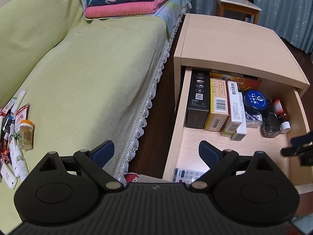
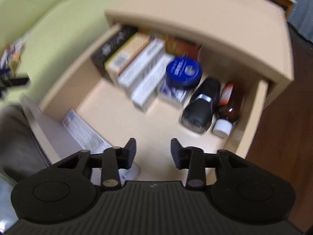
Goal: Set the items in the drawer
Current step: 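Withdraw the right tool up and back from the drawer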
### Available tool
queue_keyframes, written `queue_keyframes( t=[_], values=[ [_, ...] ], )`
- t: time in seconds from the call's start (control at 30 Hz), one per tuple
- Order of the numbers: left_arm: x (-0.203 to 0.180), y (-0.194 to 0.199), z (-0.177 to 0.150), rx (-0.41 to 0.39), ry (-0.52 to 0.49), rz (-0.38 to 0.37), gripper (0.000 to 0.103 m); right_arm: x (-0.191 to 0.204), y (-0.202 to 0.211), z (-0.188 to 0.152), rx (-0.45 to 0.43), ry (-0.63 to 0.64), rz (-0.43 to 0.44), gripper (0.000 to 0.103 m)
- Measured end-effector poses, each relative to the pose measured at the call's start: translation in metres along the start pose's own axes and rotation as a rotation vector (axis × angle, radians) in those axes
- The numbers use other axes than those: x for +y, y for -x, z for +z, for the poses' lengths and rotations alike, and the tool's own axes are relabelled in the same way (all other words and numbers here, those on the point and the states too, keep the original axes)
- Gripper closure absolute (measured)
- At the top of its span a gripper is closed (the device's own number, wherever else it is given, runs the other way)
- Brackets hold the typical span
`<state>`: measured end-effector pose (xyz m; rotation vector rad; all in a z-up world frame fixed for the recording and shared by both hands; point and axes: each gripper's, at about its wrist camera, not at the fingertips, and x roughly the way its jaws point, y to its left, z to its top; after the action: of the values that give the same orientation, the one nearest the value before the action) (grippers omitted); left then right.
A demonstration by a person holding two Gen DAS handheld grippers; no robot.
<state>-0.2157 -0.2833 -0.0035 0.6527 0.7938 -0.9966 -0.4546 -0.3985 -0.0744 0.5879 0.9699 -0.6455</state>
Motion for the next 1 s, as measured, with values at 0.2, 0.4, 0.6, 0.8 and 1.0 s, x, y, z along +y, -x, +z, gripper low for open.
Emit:
queue_keyframes(
  t=[0.2, 0.4, 0.6, 0.8, 1.0],
  values=[
    [0.001, 0.006, -0.010, -0.002, -0.061, -0.022, 0.009, 0.008, 0.052, -0.026, -0.235, -0.091, -0.122, 0.039],
    [0.003, 0.013, -0.020, -0.003, -0.121, -0.045, 0.009, 0.018, 0.083, -0.067, -0.280, -0.112, -0.246, 0.032],
    [0.000, 0.022, -0.030, 0.027, -0.162, -0.076, 0.009, 0.017, 0.104, -0.095, -0.233, -0.231, -0.268, 0.032],
    [-0.012, 0.029, -0.033, 0.019, -0.138, -0.082, 0.009, 0.009, 0.113, -0.114, -0.198, -0.246, -0.289, 0.032],
    [-0.021, 0.023, -0.033, 0.012, -0.134, -0.070, 0.009, -0.013, 0.121, -0.130, -0.210, -0.262, -0.273, 0.032]
  ],
)
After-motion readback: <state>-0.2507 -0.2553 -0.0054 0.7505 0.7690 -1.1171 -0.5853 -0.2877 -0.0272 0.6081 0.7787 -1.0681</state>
